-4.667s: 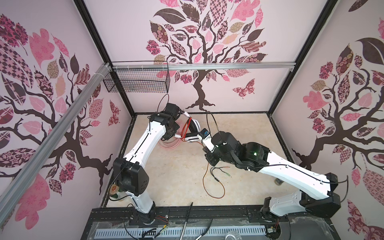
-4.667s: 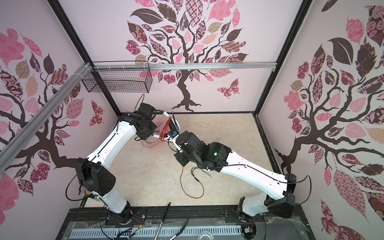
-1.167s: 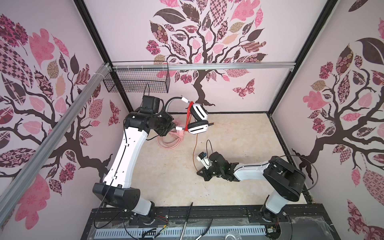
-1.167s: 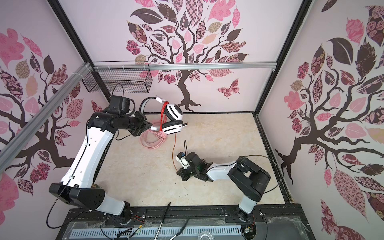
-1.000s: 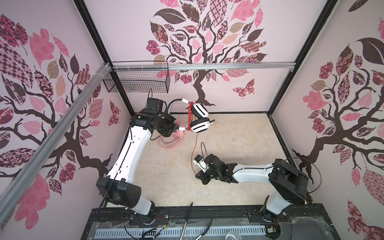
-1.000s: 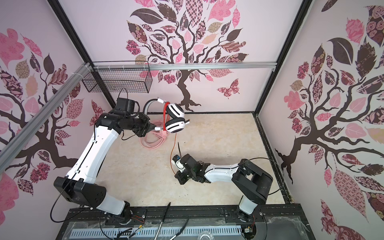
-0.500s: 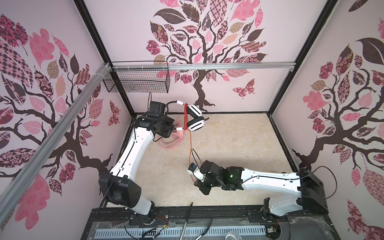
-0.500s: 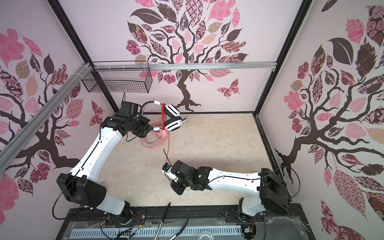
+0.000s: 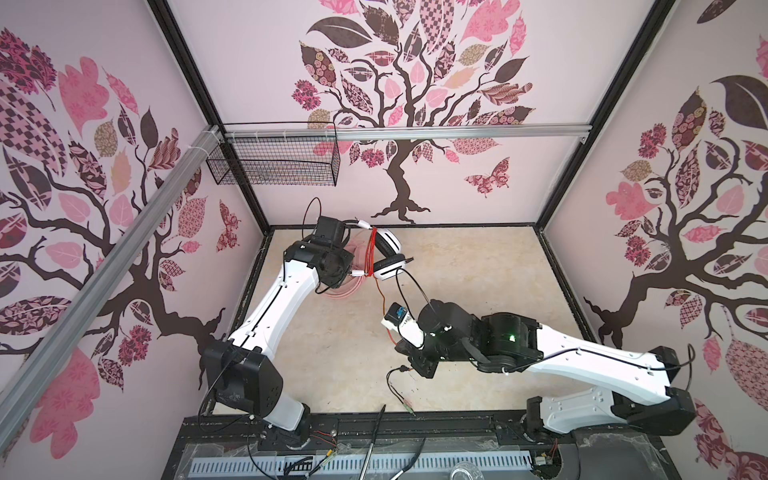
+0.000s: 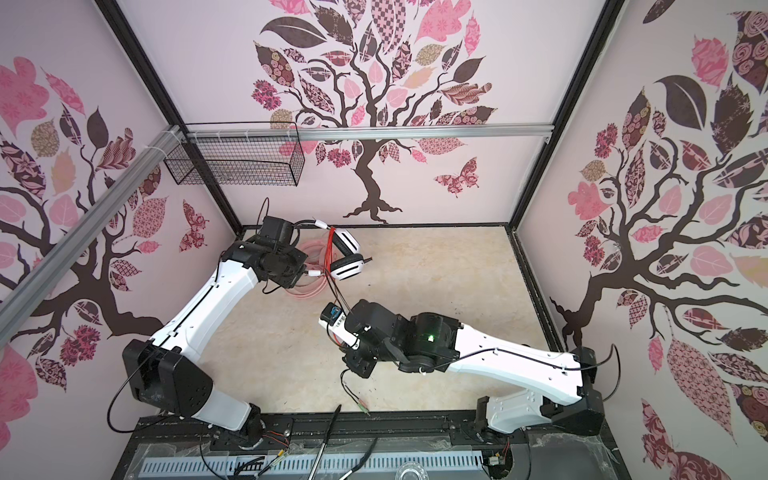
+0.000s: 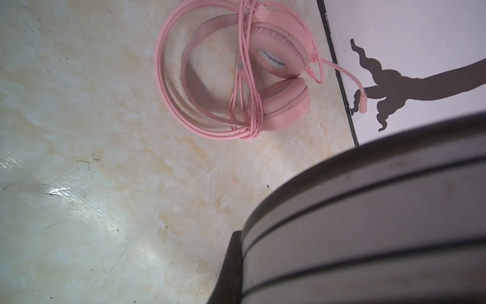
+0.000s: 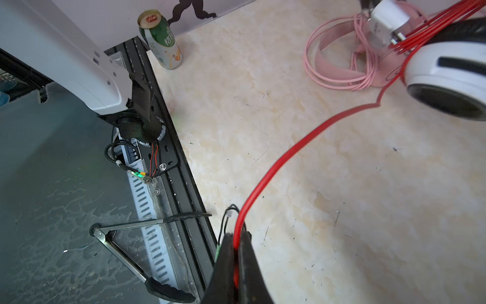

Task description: Wrap the headphones

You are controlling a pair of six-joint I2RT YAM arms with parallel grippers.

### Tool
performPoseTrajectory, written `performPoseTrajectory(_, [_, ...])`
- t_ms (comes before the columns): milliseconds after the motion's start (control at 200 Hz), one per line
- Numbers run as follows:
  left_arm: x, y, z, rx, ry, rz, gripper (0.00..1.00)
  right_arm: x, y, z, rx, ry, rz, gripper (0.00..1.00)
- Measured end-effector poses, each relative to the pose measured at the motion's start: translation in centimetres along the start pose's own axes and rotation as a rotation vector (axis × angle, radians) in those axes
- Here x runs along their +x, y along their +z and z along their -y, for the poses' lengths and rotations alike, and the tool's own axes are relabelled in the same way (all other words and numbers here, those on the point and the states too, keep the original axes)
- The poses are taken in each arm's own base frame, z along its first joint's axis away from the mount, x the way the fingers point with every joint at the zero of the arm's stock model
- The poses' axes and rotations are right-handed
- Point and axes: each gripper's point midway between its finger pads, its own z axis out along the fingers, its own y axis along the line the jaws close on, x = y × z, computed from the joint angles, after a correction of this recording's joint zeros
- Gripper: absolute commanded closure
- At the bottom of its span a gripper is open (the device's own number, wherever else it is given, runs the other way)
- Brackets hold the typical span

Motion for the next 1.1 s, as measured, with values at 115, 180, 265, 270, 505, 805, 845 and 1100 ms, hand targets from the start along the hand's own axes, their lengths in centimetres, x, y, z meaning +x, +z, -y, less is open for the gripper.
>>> performPoseTrajectory(115, [-0.1,0.2,-0.4,-0.018,0.006,0.021,1.0,-2.4,-2.8,0.6,0.038,-0.017,0.042,1.0])
performPoseTrajectory(180, [-0.2,0.2,-0.6,-0.028,0.011,0.03,1.0,-3.9,-4.3,1.1,0.071,-0.025,0.072,1.0])
performPoseTrajectory(265, [-0.1,0.1,-0.8,-0.038,0.024,0.041,1.0,-5.1,-5.7,2.3,0.137,-0.041,0.09,1.0])
performPoseTrajectory(270, [-0.1,0.1,-0.8,-0.039,0.027,0.042,1.0,-5.1,-5.7,2.3,0.141,-0.041,0.09,1.0])
performPoseTrajectory(505, [0.5,-0.4,-1.4,-0.066,0.125,0.047,1.0,-5.6,-5.8,6.7,0.405,-0.124,0.044,1.0])
performPoseTrajectory(805, [2.3,-2.7,-2.7,-0.026,0.389,-0.015,1.0,-6.7,-5.6,13.5,0.658,-0.157,-0.003,1.0])
performPoseTrajectory(845, [2.5,-3.0,-3.2,-0.026,0.418,-0.021,1.0,-7.3,-6.1,14.1,0.677,-0.153,0.013,1.0])
performPoseTrajectory(1100, [4.8,-1.8,-6.5,-0.083,0.535,-0.113,1.0,-10.5,-8.1,15.8,0.716,-0.155,0.1,1.0])
